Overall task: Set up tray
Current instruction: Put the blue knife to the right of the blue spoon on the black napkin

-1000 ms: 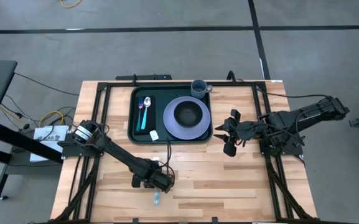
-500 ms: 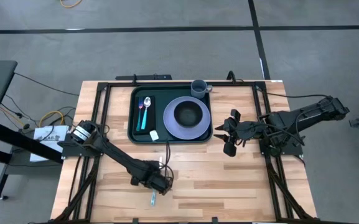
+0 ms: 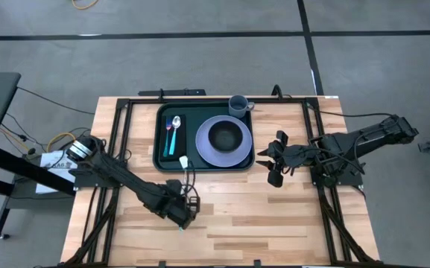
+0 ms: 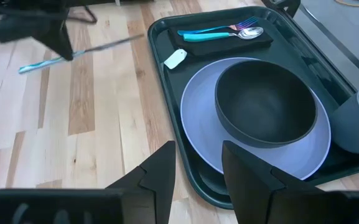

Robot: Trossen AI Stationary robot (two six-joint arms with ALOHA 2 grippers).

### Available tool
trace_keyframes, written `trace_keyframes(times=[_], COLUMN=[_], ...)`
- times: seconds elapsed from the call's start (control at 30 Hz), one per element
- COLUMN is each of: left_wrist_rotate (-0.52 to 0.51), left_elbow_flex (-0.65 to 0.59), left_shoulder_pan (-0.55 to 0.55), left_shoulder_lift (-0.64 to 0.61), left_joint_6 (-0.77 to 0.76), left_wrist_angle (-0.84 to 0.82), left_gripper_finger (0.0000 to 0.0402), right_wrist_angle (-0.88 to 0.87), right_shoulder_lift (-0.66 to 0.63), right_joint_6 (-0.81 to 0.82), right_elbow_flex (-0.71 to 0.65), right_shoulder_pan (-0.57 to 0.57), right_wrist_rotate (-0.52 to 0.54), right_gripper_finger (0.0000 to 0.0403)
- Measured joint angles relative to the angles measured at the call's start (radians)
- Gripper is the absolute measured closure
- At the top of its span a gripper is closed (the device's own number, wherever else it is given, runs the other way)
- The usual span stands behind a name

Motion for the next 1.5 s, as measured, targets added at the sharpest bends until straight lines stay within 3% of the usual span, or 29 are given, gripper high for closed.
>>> trace_keyframes(times=[0.2,0.47,0.7,0.9,1.17,1.5], left_wrist_rotate=[-0.081,-0.099,0.010,0.097,0.222,0.251], left_elbow_flex=[0.001,0.002,0.002,0.004,0.003,0.002], left_shoulder_pan=[0.096,0.410,0.726,0.906,0.996,1.045], left_shoulder_lift=[-0.082,-0.167,-0.172,-0.151,-0.041,0.051], left_joint_6=[0.057,0.455,0.772,0.918,1.035,1.040], left_wrist_angle=[-0.149,-0.188,-0.161,-0.070,-0.069,-0.051], left_gripper_finger=[0.0399,0.0399,0.0399,0.0399,0.0399,0.0399], right_wrist_angle=[0.000,0.000,-0.001,-0.001,-0.003,-0.001], right_shoulder_lift=[0.000,0.000,0.000,0.000,0.000,0.000], right_joint_6=[-0.001,0.000,0.002,0.002,0.010,0.011], right_elbow_flex=[0.000,0.000,0.000,0.000,0.000,0.000], right_shoulder_pan=[0.000,0.000,0.000,0.000,0.000,0.000], right_wrist_rotate=[0.000,0.000,0.000,0.006,0.021,0.024], right_gripper_finger=[0.0280,0.0280,0.0280,0.0280,0.0280,0.0280])
